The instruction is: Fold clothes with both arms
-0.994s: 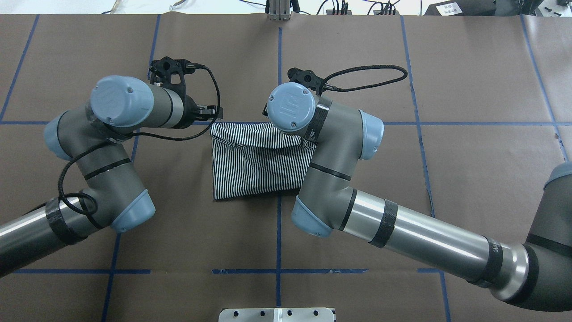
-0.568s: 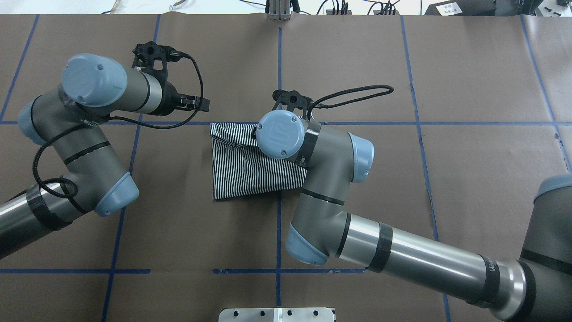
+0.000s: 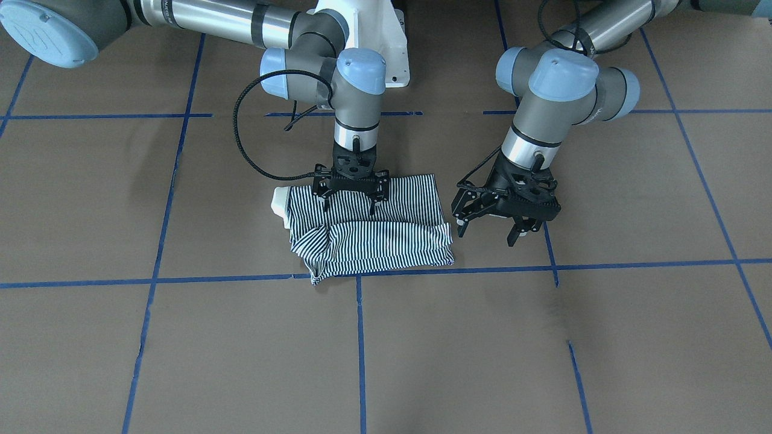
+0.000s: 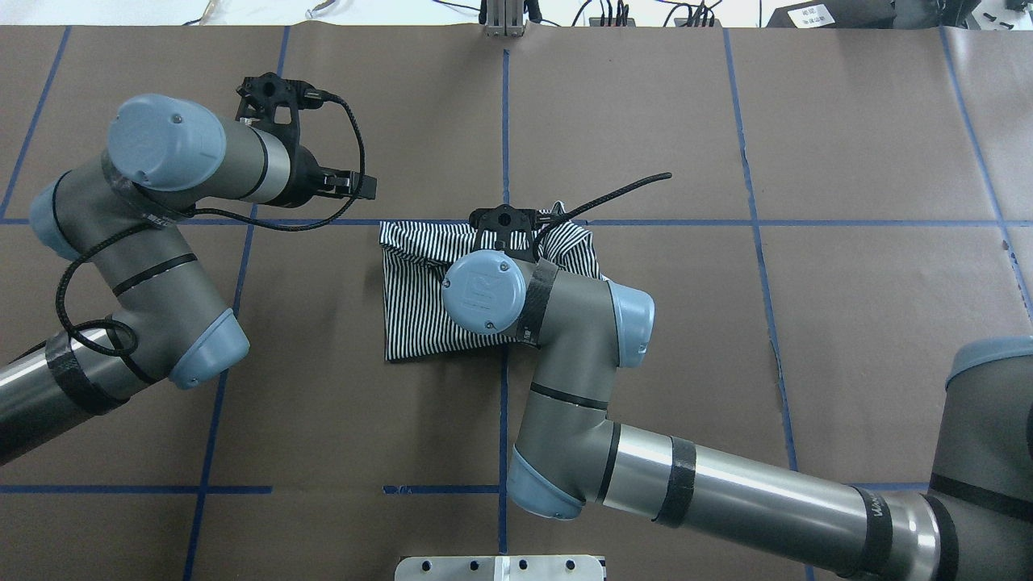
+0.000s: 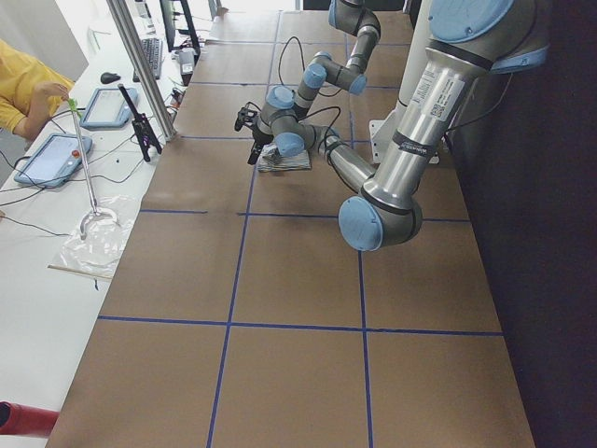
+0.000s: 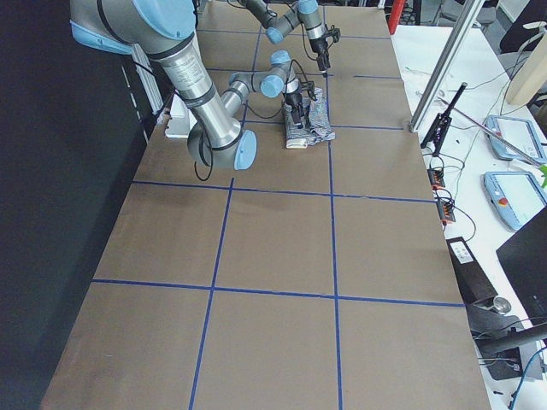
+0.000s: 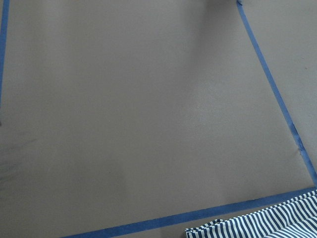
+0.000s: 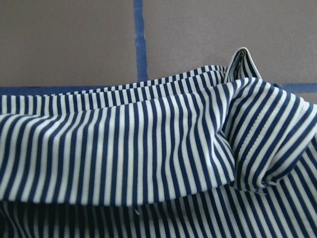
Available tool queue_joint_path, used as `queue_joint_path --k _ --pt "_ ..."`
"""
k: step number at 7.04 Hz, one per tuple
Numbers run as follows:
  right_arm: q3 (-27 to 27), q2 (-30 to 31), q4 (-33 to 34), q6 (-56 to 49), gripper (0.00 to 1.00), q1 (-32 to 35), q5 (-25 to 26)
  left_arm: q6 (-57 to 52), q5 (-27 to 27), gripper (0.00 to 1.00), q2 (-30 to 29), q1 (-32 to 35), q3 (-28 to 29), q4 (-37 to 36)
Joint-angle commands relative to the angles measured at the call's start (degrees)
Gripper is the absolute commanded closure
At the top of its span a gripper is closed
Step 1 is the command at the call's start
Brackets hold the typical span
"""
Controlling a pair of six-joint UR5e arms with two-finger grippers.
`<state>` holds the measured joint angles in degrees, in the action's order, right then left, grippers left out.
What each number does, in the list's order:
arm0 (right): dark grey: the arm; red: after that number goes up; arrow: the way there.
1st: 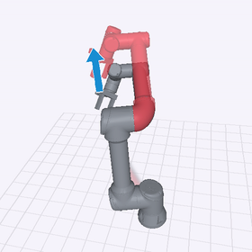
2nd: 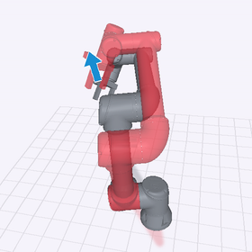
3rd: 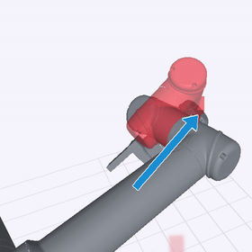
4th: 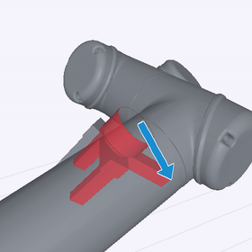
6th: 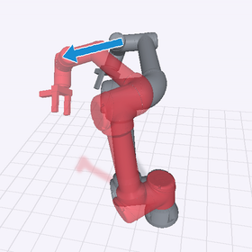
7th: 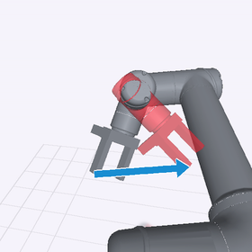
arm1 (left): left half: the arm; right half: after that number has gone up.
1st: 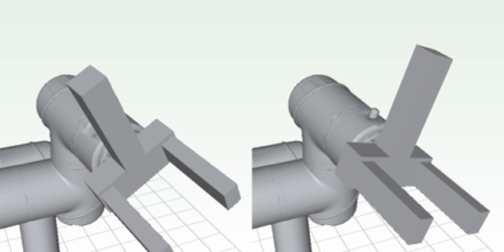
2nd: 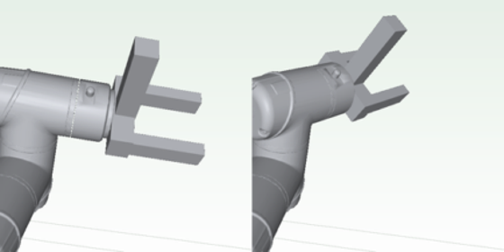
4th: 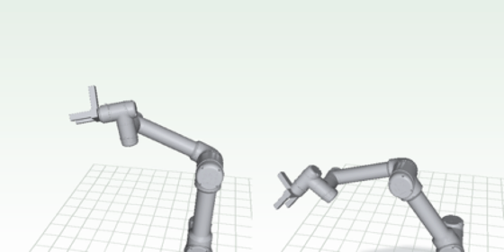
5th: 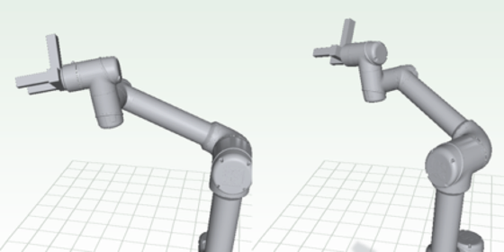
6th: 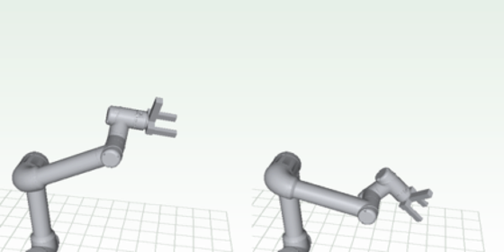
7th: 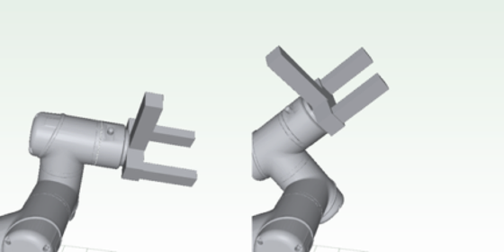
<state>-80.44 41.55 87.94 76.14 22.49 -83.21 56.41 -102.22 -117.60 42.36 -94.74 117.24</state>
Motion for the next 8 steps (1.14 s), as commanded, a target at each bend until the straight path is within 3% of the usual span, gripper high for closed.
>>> queue_joint_path --k 1,3,4,5,8 --pt "2.90 -0.32 -0.31 -2.91 0.00 2.01 0.07 0.45 0.00 0.00 0.00 0.00 -0.10 0.00" --pt "9.12 -2.85 -0.83 -5.28 0.00 7.09 -0.63 0.46 0.00 0.00 0.00 -0.08 -0.18 0.00" --pt "18.21 -6.88 -6.67 -5.30 0.00 10.34 -2.20 0.54 0.00 0.00 0.00 -0.08 -0.19 0.00" --pt "20.99 -7.18 -9.51 -6.52 0.00 13.94 -4.65 0.54 0.00 0.00 0.09 -0.17 -0.19 0.00" --pt "19.63 -8.06 -9.62 -12.85 0.00 22.13 -16.93 0.54 0.17 0.00 -0.08 -0.70 0.77 -0.52"
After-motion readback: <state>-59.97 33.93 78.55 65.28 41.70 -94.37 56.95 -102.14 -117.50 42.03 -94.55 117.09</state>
